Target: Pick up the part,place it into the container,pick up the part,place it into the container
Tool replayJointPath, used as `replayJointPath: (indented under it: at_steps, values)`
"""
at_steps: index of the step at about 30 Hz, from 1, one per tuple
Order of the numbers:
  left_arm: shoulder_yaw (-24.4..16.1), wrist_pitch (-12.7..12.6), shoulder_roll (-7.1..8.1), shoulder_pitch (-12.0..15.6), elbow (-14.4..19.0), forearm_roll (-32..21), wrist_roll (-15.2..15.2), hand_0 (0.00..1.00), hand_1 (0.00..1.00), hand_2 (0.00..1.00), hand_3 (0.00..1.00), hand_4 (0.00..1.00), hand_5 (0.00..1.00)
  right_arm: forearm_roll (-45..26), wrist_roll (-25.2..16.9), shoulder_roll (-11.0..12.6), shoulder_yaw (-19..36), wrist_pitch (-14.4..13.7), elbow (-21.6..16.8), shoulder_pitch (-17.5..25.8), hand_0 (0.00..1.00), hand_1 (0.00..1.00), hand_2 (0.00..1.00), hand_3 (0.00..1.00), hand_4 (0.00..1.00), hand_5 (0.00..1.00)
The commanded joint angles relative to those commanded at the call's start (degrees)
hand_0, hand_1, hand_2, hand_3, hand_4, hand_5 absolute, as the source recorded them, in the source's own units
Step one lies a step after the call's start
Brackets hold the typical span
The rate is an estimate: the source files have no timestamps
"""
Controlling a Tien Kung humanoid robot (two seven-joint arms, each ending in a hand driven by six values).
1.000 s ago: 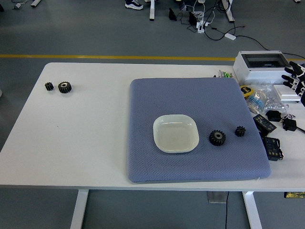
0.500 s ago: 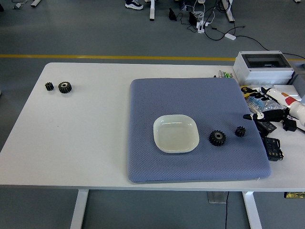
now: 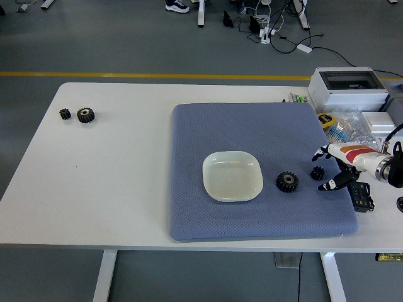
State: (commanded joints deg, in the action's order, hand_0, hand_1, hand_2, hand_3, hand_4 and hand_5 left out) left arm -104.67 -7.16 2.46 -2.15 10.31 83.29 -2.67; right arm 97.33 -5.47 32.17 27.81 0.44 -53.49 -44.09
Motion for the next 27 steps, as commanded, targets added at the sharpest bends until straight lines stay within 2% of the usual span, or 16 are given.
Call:
replayJointPath:
  at_steps: [1,6,7,18,19,24,25,27]
  values:
    - [-0.08,0.0,-0.05,0.0,0.0,0.05,-0.02,0.707,0.682,0.71,0.583,0.711,0.641,-0.2,-0.09,-0.25,-0.26,-0.22,0.33,-0.17,0.61,0.685,0.753,0.646,0.895,0.335]
    - [-0.13,0.02,-0.26,-0.73,0.0,-0.13,-0.03,0.707,0.682,0.71,0.583,0.711,0.641,-2.19,-0.62,-1.34,-1.62,-1.43,2.37,-1.68,0.61,0.685,0.753,0.646,0.895,0.335]
    - [-0.11,0.03,-0.27,-0.84,0.0,-0.19,0.0,0.708,0.683,0.711,0.584,0.711,0.641,-2.5,-0.66,-1.46,-1.73,-1.58,2.62,-1.82,0.557,0.651,0.735,0.587,0.853,0.348]
    - [-0.99,-0.05,-0.14,-0.84,0.0,0.65,-0.17,0.707,0.682,0.71,0.583,0.712,0.644,-3.11,-0.53,-3.29,-3.01,-1.81,6.48,-2.3,0.55,0.648,0.729,0.58,0.847,0.348]
    - [-0.99,-0.05,-0.14,-0.85,0.0,0.65,-0.17,0.707,0.682,0.711,0.584,0.71,0.64,-3.08,-0.51,-3.3,-3.02,-1.81,6.51,-2.3,0.525,0.613,0.68,0.563,0.848,0.361]
    - [-1.19,-0.06,-0.34,-0.81,0.0,0.84,-0.3,0.707,0.682,0.711,0.584,0.71,0.64,-2.54,-0.09,-4.05,-2.94,-2.31,7.22,-1.81,0.525,0.613,0.68,0.563,0.848,0.361]
    - [-1.22,-0.07,-0.36,-0.83,0.0,0.87,-0.31,0.707,0.682,0.711,0.583,0.709,0.64,-2.55,-0.11,-4.09,-2.99,-2.3,7.25,-1.78,0.466,0.55,0.615,0.541,0.806,0.341]
    - [-1.17,-0.07,-0.35,-0.86,0.0,0.83,-0.29,0.707,0.682,0.711,0.583,0.709,0.64,-2.67,-0.14,-4.1,-3.08,-2.28,7.36,-1.77,0.466,0.55,0.615,0.541,0.806,0.341]
